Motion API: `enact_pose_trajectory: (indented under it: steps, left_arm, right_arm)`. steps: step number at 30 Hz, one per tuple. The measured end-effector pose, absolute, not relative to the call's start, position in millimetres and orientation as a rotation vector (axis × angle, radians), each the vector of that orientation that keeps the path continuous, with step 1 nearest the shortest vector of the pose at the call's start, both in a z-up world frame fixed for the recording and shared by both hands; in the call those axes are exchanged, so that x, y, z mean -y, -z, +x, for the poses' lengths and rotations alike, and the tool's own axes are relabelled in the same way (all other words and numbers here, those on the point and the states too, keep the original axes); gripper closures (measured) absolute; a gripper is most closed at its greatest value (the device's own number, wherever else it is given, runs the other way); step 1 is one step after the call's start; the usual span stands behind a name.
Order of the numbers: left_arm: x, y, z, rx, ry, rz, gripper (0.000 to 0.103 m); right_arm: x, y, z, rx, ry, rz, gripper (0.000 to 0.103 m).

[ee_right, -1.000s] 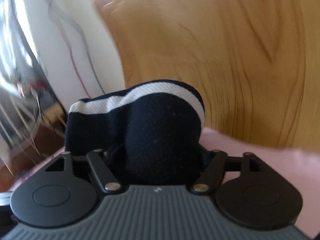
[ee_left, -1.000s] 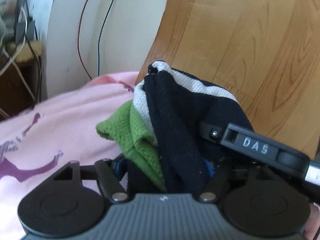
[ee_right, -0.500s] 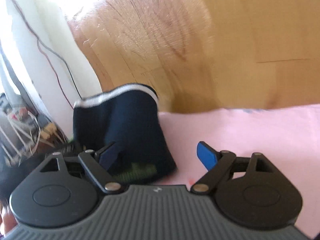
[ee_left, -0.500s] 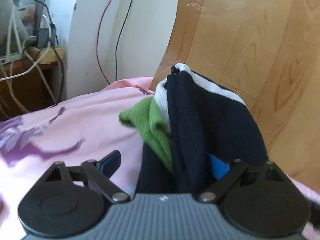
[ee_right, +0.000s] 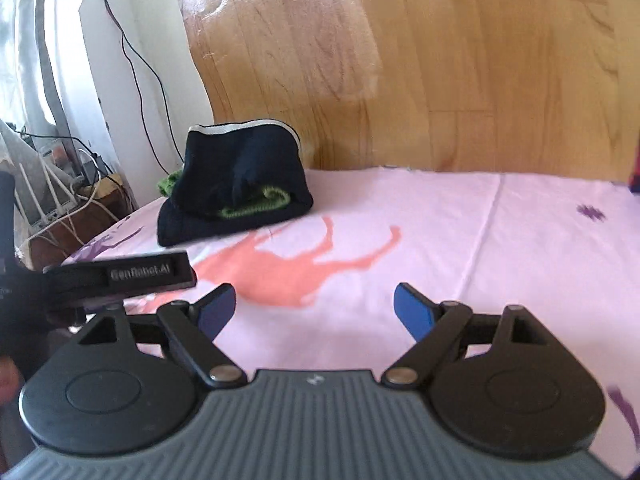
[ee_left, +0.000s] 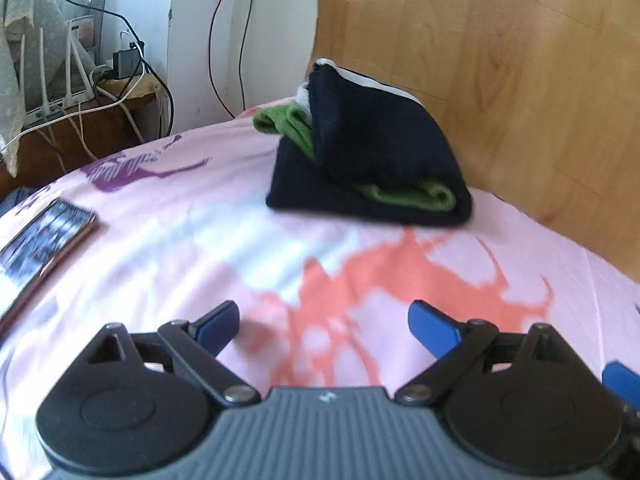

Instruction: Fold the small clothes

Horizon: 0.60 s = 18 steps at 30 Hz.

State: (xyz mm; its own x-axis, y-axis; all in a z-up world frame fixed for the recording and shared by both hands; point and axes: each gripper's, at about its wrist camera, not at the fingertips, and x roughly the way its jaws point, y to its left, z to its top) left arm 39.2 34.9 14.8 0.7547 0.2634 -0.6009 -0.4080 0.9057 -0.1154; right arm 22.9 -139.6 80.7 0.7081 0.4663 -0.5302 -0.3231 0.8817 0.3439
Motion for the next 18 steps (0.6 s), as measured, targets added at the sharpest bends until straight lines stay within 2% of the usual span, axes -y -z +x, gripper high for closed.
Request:
enact_pose_trajectory:
  steps: [8,18]
  left_arm:
    - [0.8,-12.5,-2.9,-0.612,-0.366,-0.187,0.006]
    - [-2.2,-11.0,-9.0,-0.614,-0.411,-0.21,0.005]
  right_arm:
    - [177.1,-83.1,-4.9,-0.645,-0.395,0.31,0.015]
    - [167.5,-83.2,-8.3,-0.667,-0.413,0.242,0.015]
